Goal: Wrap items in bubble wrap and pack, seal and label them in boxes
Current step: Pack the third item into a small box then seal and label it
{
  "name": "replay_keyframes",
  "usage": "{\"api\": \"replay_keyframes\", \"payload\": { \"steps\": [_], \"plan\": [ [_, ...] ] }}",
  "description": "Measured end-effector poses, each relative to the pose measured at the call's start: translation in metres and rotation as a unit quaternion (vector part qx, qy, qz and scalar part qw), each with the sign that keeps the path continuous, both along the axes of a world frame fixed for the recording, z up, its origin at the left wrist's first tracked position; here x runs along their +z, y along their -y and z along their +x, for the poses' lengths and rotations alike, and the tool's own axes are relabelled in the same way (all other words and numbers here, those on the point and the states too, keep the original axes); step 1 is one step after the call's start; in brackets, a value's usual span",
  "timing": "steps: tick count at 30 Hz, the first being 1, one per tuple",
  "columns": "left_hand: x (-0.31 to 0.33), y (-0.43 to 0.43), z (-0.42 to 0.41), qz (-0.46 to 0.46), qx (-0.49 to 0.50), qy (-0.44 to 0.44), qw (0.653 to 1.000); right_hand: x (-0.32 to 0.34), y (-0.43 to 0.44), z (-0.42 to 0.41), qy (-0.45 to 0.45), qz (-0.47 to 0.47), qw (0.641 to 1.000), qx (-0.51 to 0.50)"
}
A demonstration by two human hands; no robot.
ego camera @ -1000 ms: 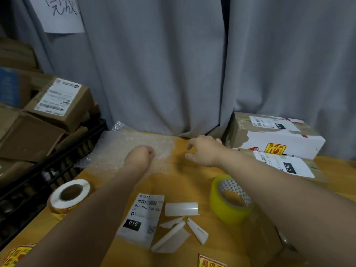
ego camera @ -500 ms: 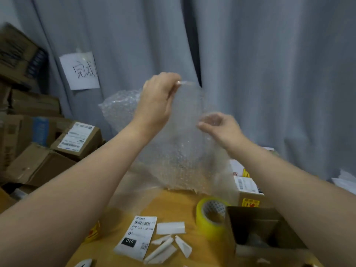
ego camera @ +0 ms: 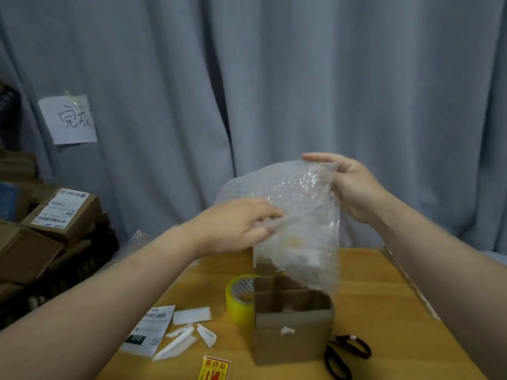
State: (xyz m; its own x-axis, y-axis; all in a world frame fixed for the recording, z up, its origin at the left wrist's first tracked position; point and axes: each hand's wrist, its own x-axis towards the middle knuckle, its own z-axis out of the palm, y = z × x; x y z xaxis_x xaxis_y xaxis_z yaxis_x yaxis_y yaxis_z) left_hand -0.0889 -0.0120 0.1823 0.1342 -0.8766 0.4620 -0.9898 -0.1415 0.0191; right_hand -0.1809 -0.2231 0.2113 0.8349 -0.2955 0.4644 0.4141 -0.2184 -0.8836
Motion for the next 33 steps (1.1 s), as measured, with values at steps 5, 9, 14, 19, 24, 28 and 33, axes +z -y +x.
{"api": "replay_keyframes", "payload": {
  "steps": [5, 9, 14, 19, 24, 28, 33],
  "plan": [
    [0.034, 0.015, 0.003, -0.14, 0.039, -0.177, 0.973, 0.003, 0.004, -0.031, -0.053, -0.088, 0.993, 0.064],
    [0.05, 0.029, 0.004, -0.01, 0.036, -0.269, 0.962, 0.006, 0.001, -0.037, -0.05, -0.125, 0.987, 0.084],
    [0.057, 0.032, 0.013, 0.034, 0.035, -0.308, 0.95, 0.011, 0.006, -0.042, -0.027, -0.093, 0.991, 0.089],
    [0.048, 0.034, 0.036, -0.094, 0.136, -0.116, 0.979, 0.001, 0.02, -0.038, -0.026, -0.044, 0.999, -0.003],
    [0.05, 0.035, 0.037, -0.101, 0.142, -0.071, 0.982, -0.016, 0.029, -0.03, -0.053, -0.008, 0.997, -0.048],
    [0.052, 0.037, 0.026, -0.07, 0.151, -0.009, 0.986, -0.026, 0.025, -0.02, 0.029, -0.104, 0.978, -0.177],
    [0.034, 0.017, 0.046, -0.038, 0.228, -0.008, 0.973, -0.036, 0.047, -0.02, -0.018, -0.073, 0.956, -0.282]
  ]
}}
